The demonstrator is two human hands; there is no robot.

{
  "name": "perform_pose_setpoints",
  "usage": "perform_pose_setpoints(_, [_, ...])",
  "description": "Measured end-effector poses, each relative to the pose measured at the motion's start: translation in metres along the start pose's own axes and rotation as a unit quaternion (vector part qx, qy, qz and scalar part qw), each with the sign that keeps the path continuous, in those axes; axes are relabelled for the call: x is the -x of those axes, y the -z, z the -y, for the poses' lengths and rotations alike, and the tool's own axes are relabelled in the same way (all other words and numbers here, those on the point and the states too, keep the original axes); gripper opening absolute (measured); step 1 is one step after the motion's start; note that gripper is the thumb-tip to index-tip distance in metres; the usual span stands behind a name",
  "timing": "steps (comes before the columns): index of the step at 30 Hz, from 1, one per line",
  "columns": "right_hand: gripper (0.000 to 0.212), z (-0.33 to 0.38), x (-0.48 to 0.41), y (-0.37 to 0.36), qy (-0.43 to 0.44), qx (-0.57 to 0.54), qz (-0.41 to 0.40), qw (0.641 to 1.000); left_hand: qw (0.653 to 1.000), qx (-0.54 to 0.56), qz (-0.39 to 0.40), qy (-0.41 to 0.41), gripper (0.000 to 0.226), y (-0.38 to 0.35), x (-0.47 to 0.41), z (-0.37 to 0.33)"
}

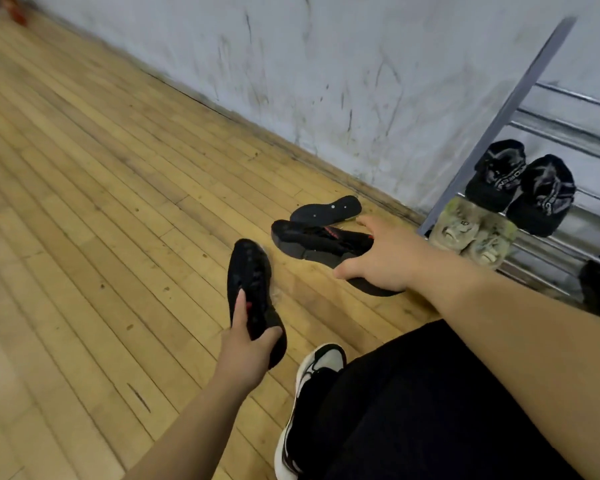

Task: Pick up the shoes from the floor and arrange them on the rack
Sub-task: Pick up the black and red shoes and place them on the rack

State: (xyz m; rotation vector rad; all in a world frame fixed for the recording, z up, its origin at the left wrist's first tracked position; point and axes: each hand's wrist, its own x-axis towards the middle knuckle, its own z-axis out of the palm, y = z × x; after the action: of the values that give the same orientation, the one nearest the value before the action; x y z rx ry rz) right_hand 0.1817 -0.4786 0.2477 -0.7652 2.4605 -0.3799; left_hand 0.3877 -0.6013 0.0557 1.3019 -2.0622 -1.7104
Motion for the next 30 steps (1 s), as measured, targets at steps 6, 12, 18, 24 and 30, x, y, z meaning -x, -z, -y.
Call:
perform_pose_setpoints(6, [0.101,-0.029,0.047,0.067,-0.011,-0.247,-0.165,0.955,0.982,0.03,0.043,-0.182,0.1,-0.009,0.009,-0.153])
perform_pose_setpoints(12, [0.092,-0.123,0.112,0.146,-0.048,-0.362,-0.376,0.852,0.931,-0.022,0.131,-0.341,0.097,-0.083,0.027,-0.305])
perform_pose_setpoints(18, [0.096,-0.222,0.145,0.19,-0.117,-0.424,-0.505,0.743,0.89,-0.104,0.167,-0.41,0.092,-0.204,0.054,-0.412])
perform_pose_setpoints(24, [0.076,-0.288,0.124,0.198,-0.188,-0.341,-0.513,0.765,0.883,-0.161,0.159,-0.412,0.098,-0.298,0.053,-0.42])
perform_pose_setpoints(30, [0.095,-0.312,0.098,0.191,-0.189,-0.32,-0.474,0.798,0.89,-0.195,0.169,-0.375,0.093,-0.326,0.029,-0.4])
